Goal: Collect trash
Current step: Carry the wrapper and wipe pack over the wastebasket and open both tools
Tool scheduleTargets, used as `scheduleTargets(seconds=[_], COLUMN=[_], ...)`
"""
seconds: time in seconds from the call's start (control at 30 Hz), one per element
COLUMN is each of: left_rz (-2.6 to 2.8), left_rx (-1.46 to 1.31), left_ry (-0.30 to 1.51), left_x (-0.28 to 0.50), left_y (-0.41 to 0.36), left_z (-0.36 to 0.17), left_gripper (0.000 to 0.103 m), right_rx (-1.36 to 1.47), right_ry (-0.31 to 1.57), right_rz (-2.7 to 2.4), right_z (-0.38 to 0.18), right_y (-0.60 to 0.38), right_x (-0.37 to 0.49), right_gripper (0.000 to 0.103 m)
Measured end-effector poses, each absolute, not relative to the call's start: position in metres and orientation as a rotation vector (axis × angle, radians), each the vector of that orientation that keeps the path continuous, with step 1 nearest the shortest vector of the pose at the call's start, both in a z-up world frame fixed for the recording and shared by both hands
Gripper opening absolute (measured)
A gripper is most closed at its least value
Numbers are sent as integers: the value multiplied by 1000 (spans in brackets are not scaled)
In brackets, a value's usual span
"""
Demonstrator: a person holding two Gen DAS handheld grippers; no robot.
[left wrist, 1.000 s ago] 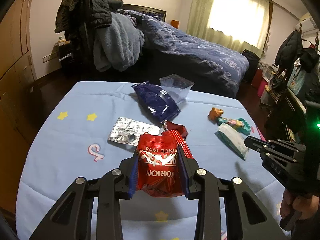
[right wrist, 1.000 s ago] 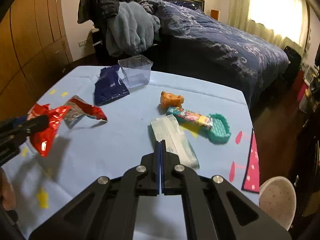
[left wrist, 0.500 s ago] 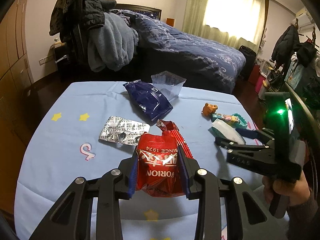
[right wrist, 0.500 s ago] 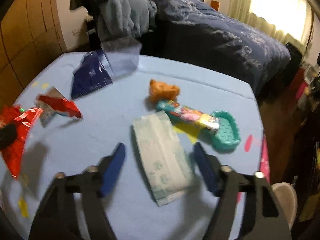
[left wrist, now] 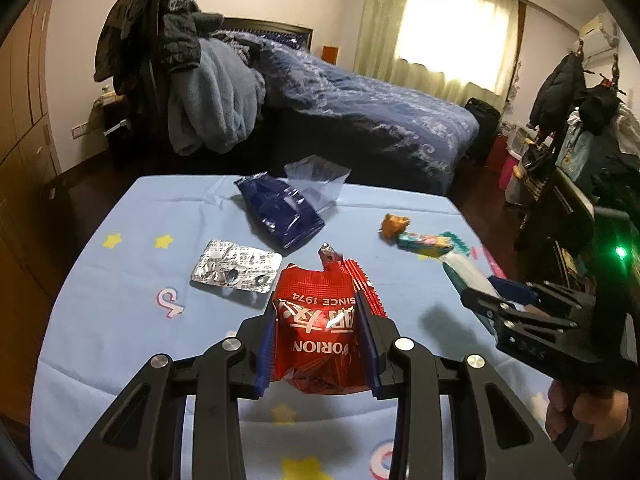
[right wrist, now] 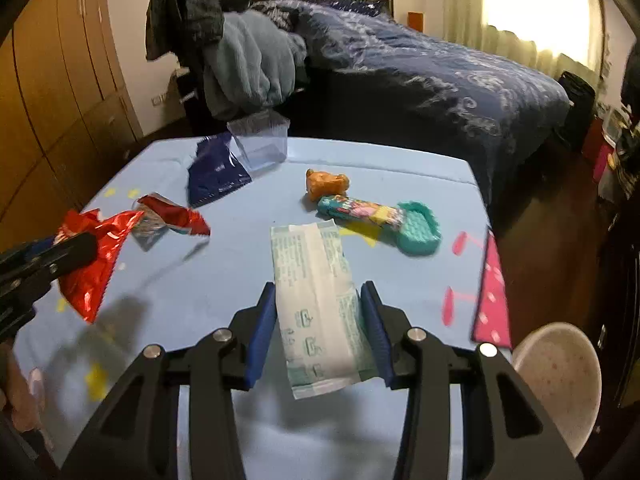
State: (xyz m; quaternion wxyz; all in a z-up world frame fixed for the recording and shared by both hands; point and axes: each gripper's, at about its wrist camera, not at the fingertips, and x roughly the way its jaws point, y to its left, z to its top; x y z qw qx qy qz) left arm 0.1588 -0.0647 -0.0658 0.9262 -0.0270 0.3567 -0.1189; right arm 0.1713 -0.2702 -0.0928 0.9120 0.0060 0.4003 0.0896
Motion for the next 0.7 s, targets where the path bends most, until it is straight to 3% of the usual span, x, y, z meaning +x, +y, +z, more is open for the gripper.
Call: scheduleTargets(seconds=[0.7], left_rz=[-466], left_rx=[94], left_ry=[680], left_x=[128], left_y=[-194], left_z=[-37], left_gripper=[36], right_rx=[224], right_ry=[714], right_rz=[1], right_z=[-71], right_y=[-383], right_x=[49], right_gripper=[44])
